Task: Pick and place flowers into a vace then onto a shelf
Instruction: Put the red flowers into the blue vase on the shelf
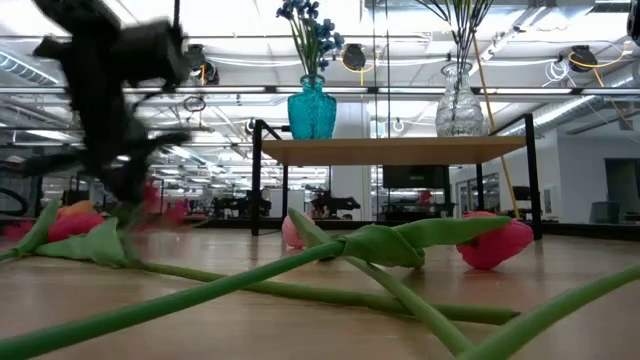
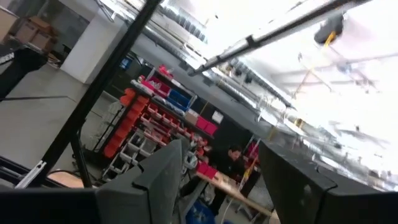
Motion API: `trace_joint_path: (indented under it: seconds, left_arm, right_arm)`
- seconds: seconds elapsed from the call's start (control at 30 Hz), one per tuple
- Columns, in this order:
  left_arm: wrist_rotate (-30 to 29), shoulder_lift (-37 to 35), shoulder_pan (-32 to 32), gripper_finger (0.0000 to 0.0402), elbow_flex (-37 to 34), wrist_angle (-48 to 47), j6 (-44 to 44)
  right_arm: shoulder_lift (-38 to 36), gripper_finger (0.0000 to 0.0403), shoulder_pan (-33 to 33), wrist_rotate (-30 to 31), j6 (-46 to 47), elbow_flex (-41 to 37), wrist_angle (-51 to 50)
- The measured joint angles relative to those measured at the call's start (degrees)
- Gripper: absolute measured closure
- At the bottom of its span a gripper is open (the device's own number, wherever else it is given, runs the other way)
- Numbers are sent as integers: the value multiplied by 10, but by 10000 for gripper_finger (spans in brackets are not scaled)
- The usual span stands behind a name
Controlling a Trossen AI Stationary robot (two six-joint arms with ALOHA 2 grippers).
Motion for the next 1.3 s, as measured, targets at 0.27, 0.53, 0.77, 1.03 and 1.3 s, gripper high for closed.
trace_joint_path:
  seconds: [0.27,0.53,0.77,1.03,1.3]
  left_arm:
    - [-165,-67,-34,390,217,-8,248]
    - [-308,-33,-110,391,511,21,666]
    - [-392,56,-120,391,640,256,1134]
    - [-385,132,-74,391,656,486,1416]
    - [-337,158,-25,391,656,519,1351]
  right_arm:
    - [0,195,-1,29,57,0,-2]
    - [0,195,-1,28,57,0,0]
    - [0,195,-1,28,78,0,0]
    - [0,195,-1,27,101,0,-9]
    - [3,195,-1,27,101,0,-13]
